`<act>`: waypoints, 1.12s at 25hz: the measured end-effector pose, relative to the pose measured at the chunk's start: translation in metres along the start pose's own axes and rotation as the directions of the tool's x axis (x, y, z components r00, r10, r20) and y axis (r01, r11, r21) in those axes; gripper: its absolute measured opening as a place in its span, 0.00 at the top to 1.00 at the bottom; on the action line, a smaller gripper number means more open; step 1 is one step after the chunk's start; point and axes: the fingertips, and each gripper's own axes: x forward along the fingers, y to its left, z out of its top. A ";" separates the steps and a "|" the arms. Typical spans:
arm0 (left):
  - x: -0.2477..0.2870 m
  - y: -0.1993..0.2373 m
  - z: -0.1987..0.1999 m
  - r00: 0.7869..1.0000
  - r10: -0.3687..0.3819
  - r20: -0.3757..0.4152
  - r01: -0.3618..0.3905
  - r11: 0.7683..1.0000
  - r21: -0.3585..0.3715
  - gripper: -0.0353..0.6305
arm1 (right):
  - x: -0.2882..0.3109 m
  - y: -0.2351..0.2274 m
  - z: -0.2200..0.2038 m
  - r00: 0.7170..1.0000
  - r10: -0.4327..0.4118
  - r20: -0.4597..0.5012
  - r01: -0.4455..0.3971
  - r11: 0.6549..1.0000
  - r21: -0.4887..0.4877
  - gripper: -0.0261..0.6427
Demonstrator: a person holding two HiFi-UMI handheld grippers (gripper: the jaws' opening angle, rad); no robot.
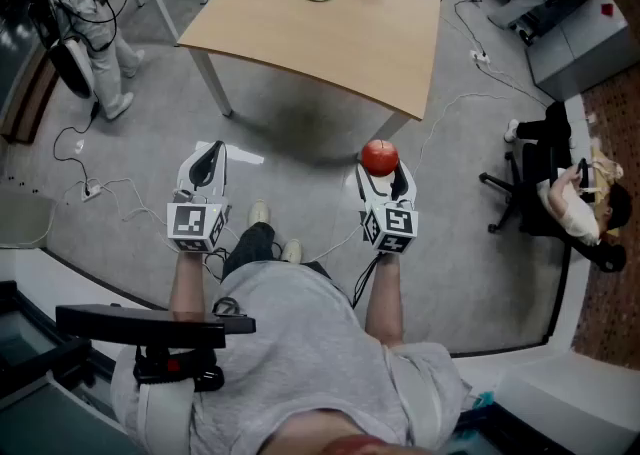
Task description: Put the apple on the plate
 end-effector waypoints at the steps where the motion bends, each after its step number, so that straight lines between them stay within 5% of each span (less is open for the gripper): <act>1: 0.000 -0.001 0.000 1.000 -0.003 0.001 0.003 1.000 0.000 0.92 | -0.001 0.000 0.001 1.000 0.001 0.002 -0.001 1.000 -0.002 0.42; 12: 0.013 -0.009 0.013 0.999 -0.033 0.015 0.032 0.999 0.008 0.92 | -0.001 -0.007 0.013 0.998 0.005 0.059 -0.006 1.000 0.013 0.42; 28: 0.129 0.036 0.020 0.997 -0.070 0.036 0.070 0.998 -0.001 0.92 | 0.097 -0.040 0.040 0.997 -0.028 0.071 0.026 0.999 0.032 0.42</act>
